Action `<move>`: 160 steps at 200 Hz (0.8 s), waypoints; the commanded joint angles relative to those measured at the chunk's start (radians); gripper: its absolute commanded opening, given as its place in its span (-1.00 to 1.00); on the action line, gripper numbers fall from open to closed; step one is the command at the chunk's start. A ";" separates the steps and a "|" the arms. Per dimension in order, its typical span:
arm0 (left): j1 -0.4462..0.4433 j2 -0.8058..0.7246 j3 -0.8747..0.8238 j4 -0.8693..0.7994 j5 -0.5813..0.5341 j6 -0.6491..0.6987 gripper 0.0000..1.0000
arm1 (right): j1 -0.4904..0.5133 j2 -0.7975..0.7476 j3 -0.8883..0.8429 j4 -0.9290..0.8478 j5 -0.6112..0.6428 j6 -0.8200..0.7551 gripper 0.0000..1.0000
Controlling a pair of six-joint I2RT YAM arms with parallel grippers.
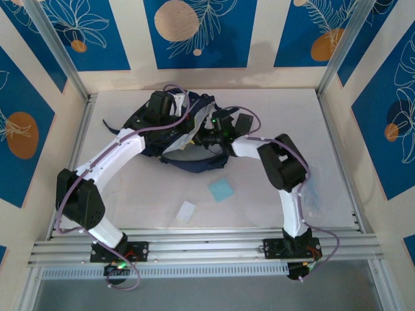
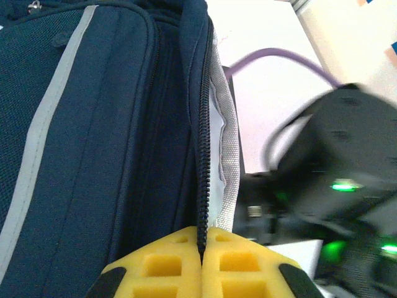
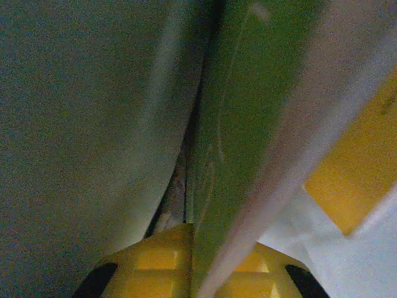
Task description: Pack books, pencil case, and school supplies into a backpack
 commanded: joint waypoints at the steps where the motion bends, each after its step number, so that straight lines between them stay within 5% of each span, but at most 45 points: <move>1: -0.008 -0.055 0.006 0.122 0.058 -0.029 -1.00 | 0.013 0.080 0.123 0.048 -0.055 0.050 -0.96; 34: -0.010 -0.059 0.006 0.114 0.047 -0.023 -1.00 | -0.002 0.132 0.195 -0.064 -0.046 0.046 -0.54; 67: -0.008 -0.068 -0.015 0.108 0.005 -0.010 -1.00 | -0.037 -0.004 0.075 -0.111 -0.037 -0.029 -0.01; 104: -0.009 -0.054 -0.044 0.115 -0.035 -0.010 -1.00 | -0.085 -0.290 -0.142 -0.278 0.019 -0.189 0.13; 154: -0.013 -0.010 -0.089 0.143 -0.026 -0.062 -1.00 | -0.118 -0.646 -0.301 -0.727 0.204 -0.443 0.23; 160: -0.013 -0.009 -0.097 0.141 -0.026 -0.069 -0.83 | -0.117 -0.679 -0.314 -0.761 0.228 -0.459 0.24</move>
